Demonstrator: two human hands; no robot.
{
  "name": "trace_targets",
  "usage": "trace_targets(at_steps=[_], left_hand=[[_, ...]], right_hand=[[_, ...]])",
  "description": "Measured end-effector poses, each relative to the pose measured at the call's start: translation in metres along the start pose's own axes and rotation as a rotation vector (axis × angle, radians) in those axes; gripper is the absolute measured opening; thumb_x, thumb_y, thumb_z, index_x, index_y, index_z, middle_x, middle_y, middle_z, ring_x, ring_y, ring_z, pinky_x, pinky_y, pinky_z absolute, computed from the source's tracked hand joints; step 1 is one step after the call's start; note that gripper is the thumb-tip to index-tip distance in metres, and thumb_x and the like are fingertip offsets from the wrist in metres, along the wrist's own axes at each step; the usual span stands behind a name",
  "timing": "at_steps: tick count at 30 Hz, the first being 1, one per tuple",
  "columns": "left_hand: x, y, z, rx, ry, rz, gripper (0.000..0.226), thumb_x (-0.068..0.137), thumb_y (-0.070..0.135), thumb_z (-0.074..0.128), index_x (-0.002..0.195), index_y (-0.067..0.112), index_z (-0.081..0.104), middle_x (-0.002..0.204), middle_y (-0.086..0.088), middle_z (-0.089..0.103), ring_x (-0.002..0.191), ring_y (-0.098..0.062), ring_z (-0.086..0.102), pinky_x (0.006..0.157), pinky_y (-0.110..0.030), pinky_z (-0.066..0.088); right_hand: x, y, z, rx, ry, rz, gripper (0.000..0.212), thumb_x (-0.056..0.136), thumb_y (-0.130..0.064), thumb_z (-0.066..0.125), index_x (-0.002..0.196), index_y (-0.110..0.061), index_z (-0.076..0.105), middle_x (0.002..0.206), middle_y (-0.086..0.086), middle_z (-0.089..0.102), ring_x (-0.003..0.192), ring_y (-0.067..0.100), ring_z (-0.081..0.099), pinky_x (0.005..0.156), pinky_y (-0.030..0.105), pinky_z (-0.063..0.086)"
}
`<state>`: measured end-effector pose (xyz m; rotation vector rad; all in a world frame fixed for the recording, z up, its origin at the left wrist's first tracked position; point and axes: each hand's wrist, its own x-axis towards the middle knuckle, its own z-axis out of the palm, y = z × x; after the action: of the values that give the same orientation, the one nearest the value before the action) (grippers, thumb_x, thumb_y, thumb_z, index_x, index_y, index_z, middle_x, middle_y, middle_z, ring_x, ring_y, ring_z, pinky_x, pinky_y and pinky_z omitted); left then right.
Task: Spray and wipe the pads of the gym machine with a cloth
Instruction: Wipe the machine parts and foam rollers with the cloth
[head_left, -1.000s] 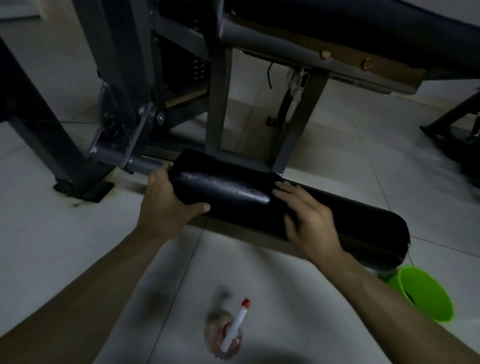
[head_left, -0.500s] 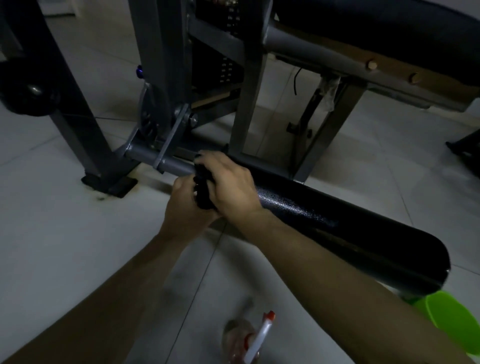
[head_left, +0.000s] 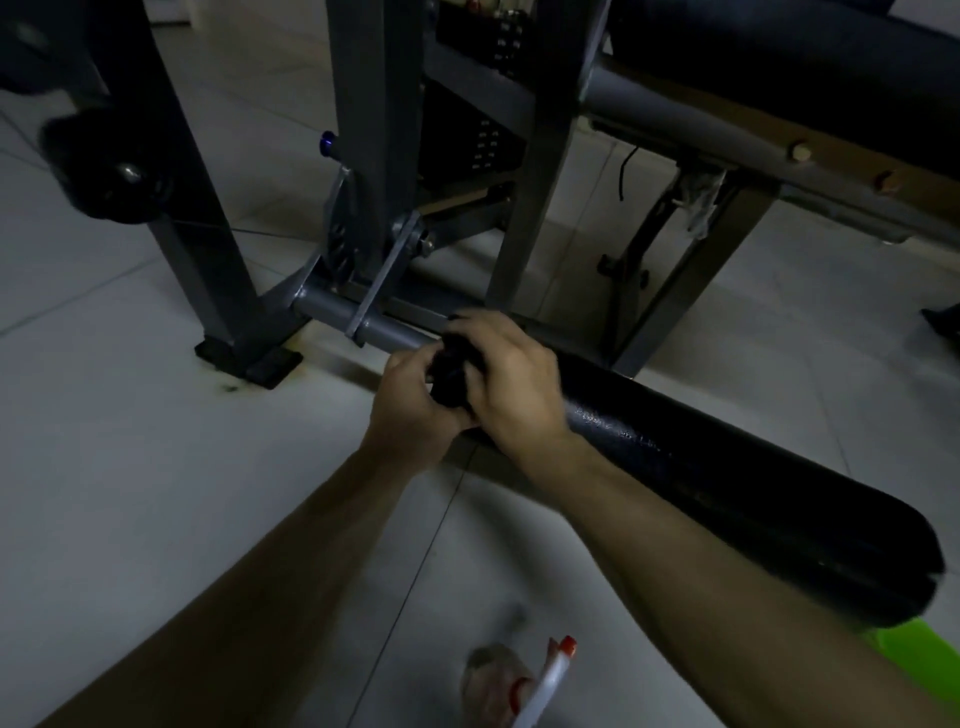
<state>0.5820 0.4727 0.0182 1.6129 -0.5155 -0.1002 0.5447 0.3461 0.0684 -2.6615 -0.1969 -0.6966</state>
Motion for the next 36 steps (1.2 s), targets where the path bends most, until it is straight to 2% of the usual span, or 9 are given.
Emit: trace_targets(at_steps=[3,8,14,18,21,24,28,34,36], left_hand=[[0.003,-0.001,0.001,-0.086,0.008,0.012,0.028,0.086,0.003,0.069,0.113,0.001,0.062,0.104,-0.018,0.068,0.099,-0.026,0.070,0.078,-0.041,0.060],[0.005,0.002,0.000,0.105,0.086,-0.128,0.084,0.060,0.019,0.095,0.137,0.025,0.061,0.127,-0.001,0.059,0.106,-0.003,0.062,0.097,-0.029,0.055],[0.009,0.004,0.001,0.094,0.080,-0.131,0.081,0.058,0.021,0.096,0.132,0.031,0.064,0.121,0.002,0.067,0.108,-0.006,0.065,0.097,-0.029,0.055],[0.009,0.004,0.002,0.068,0.082,-0.131,0.073,0.061,0.013,0.097,0.123,0.036,0.065,0.114,0.007,0.071,0.100,0.003,0.066,0.087,-0.020,0.054],[0.010,0.004,0.003,0.064,0.089,-0.122,0.077,0.061,0.013,0.097,0.129,0.030,0.066,0.117,0.004,0.070,0.104,-0.001,0.066,0.092,-0.025,0.056],[0.009,0.005,0.002,0.072,0.096,-0.127,0.077,0.063,0.010,0.096,0.132,0.025,0.065,0.113,0.008,0.069,0.097,0.010,0.063,0.086,-0.013,0.052],[0.005,0.010,0.001,0.095,0.097,-0.109,0.078,0.064,0.012,0.095,0.134,0.027,0.064,0.114,0.008,0.065,0.097,0.012,0.059,0.089,-0.017,0.050],[0.004,0.006,-0.001,0.125,0.044,-0.055,0.067,0.069,0.009,0.092,0.126,0.028,0.061,0.110,0.014,0.062,0.097,0.008,0.062,0.080,-0.009,0.051],[0.004,0.001,-0.001,0.047,-0.004,-0.021,0.053,0.072,0.004,0.086,0.118,0.016,0.061,0.108,0.006,0.068,0.105,-0.004,0.067,0.088,-0.028,0.059]], right_hand=[[0.006,-0.009,0.001,0.013,-0.040,-0.023,0.047,0.078,-0.003,0.062,0.123,-0.015,0.068,0.129,0.002,0.066,0.115,0.024,0.064,0.090,0.043,0.055],[-0.057,0.040,-0.064,-0.111,-0.068,-0.017,0.061,0.075,0.005,0.065,0.132,-0.015,0.061,0.132,0.003,0.066,0.118,0.028,0.065,0.098,0.042,0.054],[-0.070,0.075,-0.112,-0.133,0.372,0.339,0.041,0.077,-0.006,0.077,0.113,-0.012,0.057,0.107,0.004,0.062,0.099,0.025,0.060,0.086,0.037,0.048],[-0.081,0.055,-0.076,-0.264,-0.064,0.188,0.064,0.081,-0.036,0.059,0.138,-0.009,0.056,0.144,0.014,0.051,0.136,0.036,0.044,0.114,0.044,0.034],[-0.096,0.054,-0.088,-0.138,-0.225,0.119,0.072,0.096,-0.030,0.052,0.163,-0.020,0.027,0.170,0.000,0.020,0.160,0.019,0.007,0.130,0.048,0.009],[-0.096,0.074,-0.115,-0.033,-0.282,0.108,0.078,0.105,-0.033,0.056,0.165,-0.035,0.006,0.171,-0.012,0.019,0.155,0.008,0.022,0.127,0.037,0.023],[-0.083,0.091,-0.104,-0.127,-0.281,0.039,0.064,0.103,-0.048,0.057,0.160,-0.029,0.034,0.167,0.000,0.032,0.150,0.018,0.036,0.120,0.050,0.035],[-0.020,0.039,-0.032,-0.144,-0.183,-0.141,0.048,0.101,-0.028,0.065,0.147,-0.019,0.055,0.156,0.009,0.047,0.142,0.029,0.047,0.118,0.044,0.041],[0.007,0.017,-0.004,-0.137,-0.188,-0.180,0.043,0.098,-0.021,0.067,0.139,-0.016,0.060,0.149,0.012,0.053,0.138,0.033,0.049,0.115,0.045,0.041]])
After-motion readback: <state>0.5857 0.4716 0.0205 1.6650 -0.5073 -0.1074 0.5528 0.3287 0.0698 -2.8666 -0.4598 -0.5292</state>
